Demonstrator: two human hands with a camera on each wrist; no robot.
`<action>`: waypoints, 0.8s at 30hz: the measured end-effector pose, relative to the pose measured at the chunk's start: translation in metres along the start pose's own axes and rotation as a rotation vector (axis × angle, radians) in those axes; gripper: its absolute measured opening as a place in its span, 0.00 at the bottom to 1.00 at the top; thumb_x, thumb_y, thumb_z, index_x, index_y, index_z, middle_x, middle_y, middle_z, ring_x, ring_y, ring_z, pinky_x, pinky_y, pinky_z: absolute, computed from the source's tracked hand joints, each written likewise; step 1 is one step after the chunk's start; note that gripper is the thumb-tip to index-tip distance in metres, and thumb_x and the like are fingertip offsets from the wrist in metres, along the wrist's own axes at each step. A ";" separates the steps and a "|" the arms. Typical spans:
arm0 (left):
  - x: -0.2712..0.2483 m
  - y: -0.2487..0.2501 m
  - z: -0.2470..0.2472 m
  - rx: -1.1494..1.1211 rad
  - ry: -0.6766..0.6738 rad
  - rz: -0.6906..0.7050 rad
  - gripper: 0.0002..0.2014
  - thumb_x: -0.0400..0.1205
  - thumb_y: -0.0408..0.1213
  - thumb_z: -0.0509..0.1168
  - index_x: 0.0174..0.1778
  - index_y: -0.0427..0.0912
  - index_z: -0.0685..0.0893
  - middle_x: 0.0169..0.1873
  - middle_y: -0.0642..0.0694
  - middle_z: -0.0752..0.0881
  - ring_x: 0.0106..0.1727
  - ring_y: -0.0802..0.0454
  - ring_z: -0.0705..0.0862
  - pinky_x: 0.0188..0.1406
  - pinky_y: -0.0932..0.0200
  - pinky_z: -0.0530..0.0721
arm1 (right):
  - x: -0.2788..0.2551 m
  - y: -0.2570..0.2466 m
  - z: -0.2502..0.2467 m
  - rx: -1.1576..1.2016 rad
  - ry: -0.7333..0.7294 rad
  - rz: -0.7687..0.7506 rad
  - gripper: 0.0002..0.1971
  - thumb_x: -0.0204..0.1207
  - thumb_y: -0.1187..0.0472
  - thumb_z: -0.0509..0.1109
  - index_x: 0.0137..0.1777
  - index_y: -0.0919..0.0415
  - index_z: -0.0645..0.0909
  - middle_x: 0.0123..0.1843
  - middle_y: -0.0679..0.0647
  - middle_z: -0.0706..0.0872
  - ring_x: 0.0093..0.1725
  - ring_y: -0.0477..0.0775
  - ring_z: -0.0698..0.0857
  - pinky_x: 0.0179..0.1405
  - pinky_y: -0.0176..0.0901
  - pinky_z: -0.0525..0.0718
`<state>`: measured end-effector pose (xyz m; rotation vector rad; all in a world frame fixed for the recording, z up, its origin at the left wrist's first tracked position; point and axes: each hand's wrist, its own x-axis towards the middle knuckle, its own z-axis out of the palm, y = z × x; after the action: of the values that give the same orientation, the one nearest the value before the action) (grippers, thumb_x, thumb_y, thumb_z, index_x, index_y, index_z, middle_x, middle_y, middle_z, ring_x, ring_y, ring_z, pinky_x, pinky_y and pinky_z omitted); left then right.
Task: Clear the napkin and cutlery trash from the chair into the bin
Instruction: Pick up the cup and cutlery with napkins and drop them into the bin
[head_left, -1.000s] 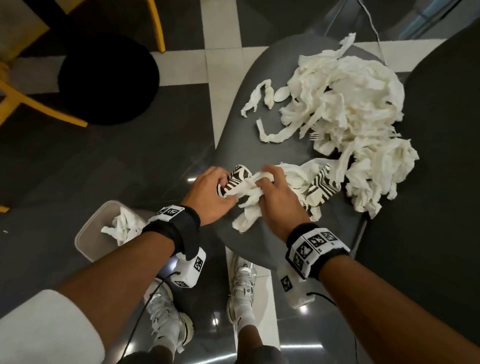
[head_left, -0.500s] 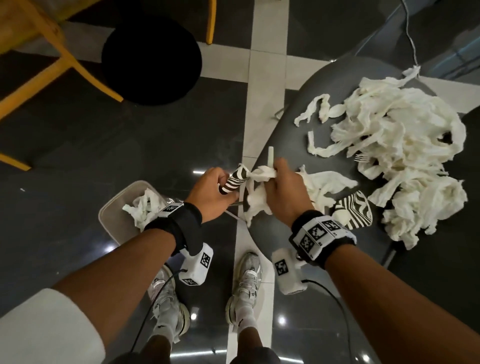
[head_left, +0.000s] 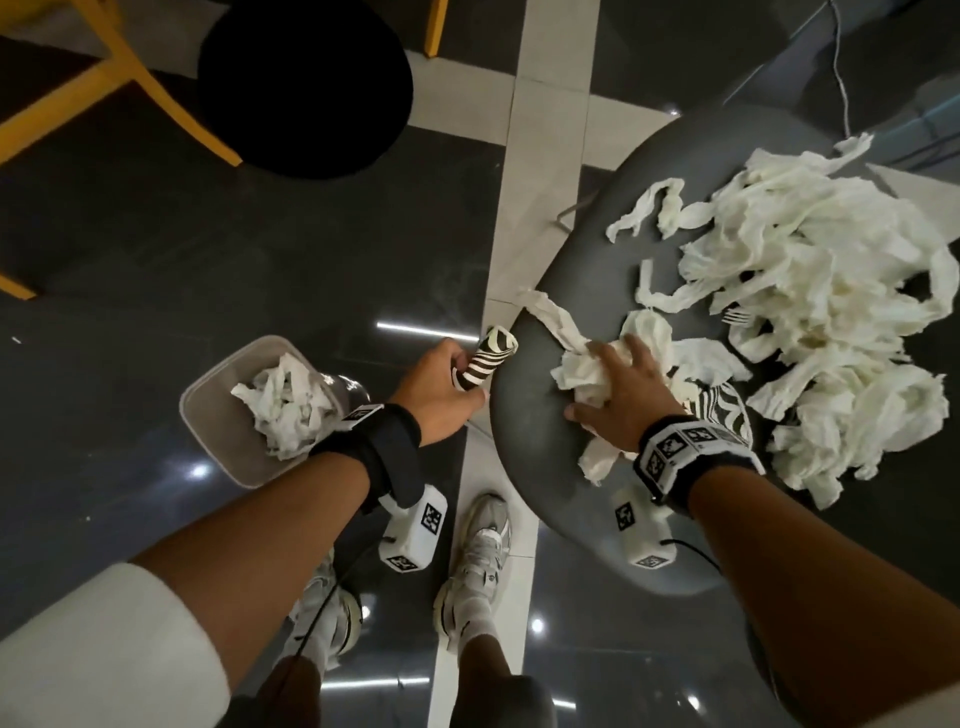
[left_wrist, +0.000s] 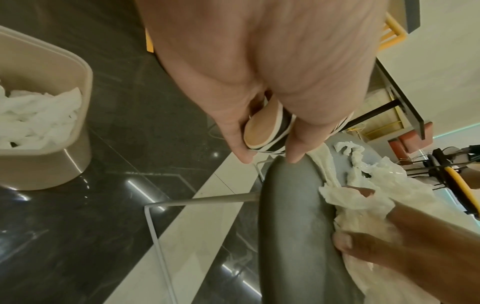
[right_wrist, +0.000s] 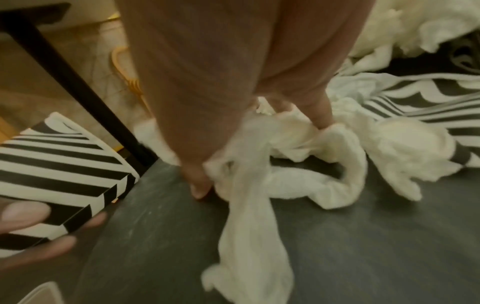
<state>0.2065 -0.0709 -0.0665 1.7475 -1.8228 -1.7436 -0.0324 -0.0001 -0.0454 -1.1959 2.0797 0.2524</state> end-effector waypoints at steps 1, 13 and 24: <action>0.002 0.002 0.005 -0.014 0.001 -0.006 0.14 0.73 0.39 0.74 0.49 0.41 0.78 0.45 0.44 0.88 0.48 0.46 0.88 0.48 0.48 0.85 | 0.001 0.004 0.002 0.015 0.047 -0.007 0.41 0.65 0.45 0.81 0.78 0.43 0.68 0.84 0.60 0.57 0.81 0.71 0.63 0.80 0.61 0.68; 0.004 0.004 0.000 -0.180 0.077 -0.052 0.18 0.72 0.36 0.78 0.55 0.43 0.81 0.46 0.50 0.89 0.48 0.55 0.88 0.43 0.62 0.84 | -0.022 -0.084 -0.001 0.449 0.223 -0.237 0.15 0.72 0.65 0.74 0.59 0.62 0.82 0.57 0.58 0.88 0.54 0.56 0.85 0.51 0.39 0.76; -0.028 -0.151 -0.143 -0.309 0.230 -0.268 0.14 0.77 0.28 0.74 0.46 0.49 0.77 0.44 0.49 0.83 0.45 0.54 0.82 0.49 0.56 0.78 | 0.002 -0.288 0.128 0.793 -0.119 -0.175 0.14 0.76 0.61 0.70 0.60 0.59 0.84 0.55 0.55 0.91 0.55 0.54 0.90 0.61 0.56 0.88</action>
<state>0.4106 -0.0971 -0.1069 2.0261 -1.2041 -1.7088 0.2636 -0.0983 -0.0898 -0.8250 1.6879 -0.5292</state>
